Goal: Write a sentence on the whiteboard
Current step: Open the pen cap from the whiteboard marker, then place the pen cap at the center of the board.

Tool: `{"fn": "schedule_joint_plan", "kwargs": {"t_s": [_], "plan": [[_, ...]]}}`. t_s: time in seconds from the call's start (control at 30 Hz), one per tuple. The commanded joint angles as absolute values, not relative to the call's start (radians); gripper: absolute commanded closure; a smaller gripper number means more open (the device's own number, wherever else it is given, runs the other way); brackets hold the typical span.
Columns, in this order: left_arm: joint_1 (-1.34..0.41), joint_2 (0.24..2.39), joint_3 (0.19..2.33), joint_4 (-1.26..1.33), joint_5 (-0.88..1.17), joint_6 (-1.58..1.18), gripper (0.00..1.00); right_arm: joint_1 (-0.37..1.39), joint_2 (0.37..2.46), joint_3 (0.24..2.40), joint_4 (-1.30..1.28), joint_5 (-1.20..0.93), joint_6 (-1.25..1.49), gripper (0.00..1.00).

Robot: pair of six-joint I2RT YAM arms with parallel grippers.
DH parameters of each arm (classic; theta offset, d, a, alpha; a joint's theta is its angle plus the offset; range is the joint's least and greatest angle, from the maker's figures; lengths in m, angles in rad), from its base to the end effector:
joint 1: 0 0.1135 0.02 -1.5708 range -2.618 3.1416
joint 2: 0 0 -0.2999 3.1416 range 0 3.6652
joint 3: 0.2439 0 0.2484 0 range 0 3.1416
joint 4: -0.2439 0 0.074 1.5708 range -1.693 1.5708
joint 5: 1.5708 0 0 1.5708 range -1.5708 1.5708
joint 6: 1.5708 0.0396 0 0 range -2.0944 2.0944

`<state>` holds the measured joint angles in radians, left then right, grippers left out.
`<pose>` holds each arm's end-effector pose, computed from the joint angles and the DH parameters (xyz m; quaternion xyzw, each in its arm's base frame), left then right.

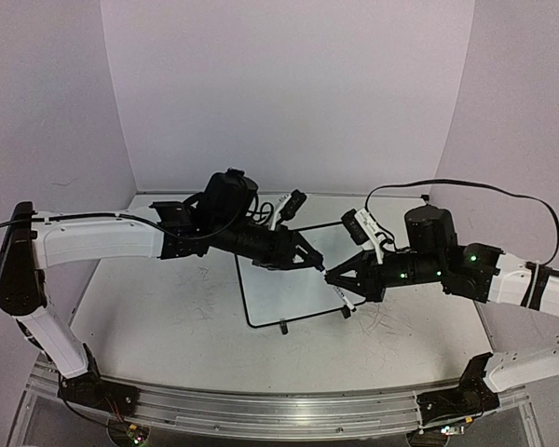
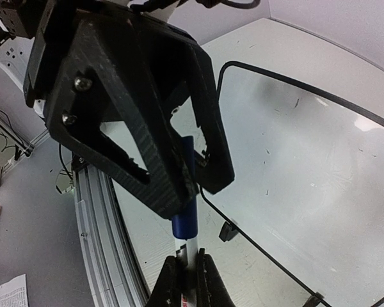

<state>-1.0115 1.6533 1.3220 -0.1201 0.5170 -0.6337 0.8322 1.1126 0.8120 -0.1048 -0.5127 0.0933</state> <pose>0.1902 -0.3407 0.3434 0.2872 0.7792 -0.5236 0.1904 0.1439 0.1869 0.3256 -0.4218 0.7028 0.4271 0.3818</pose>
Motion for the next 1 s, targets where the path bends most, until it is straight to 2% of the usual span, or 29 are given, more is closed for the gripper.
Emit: {"fn": "schedule_joint_plan", "kwargs": {"t_s": [0.0, 0.1, 0.17, 0.4, 0.63, 0.8, 0.97], "plan": [[-1.012, 1.658, 1.376, -0.074, 0.559, -0.627, 0.74, 0.839, 1.119, 0.841, -0.056, -0.487, 0.075, 1.0], [-1.011, 1.642, 1.375, -0.074, 0.544, -0.614, 0.92, 0.842, 1.133, 0.838, -0.055, -0.485, 0.073, 1.0], [-0.998, 1.626, 1.37, -0.074, 0.529, -0.607, 0.99, 0.842, 1.142, 0.832, -0.055, -0.486, 0.071, 1.0], [-0.848, 1.464, 1.315, -0.126, 0.433, -0.603, 1.0, 0.848, 1.185, 0.802, -0.052, -0.469, 0.089, 1.0], [-0.712, 1.272, 1.337, -0.349, 0.115, -0.509, 1.0, 0.857, 1.187, 0.785, -0.032, -0.442, 0.099, 1.0], [-0.699, 1.222, 1.297, -0.583, -0.22, -0.545, 1.0, 0.856, 1.125, 0.775, -0.01, -0.411, 0.092, 1.0], [-0.657, 1.243, 1.11, -0.611, -0.191, -0.58, 1.0, 0.856, 1.084, 0.766, 0.019, -0.372, 0.094, 1.0]]}}
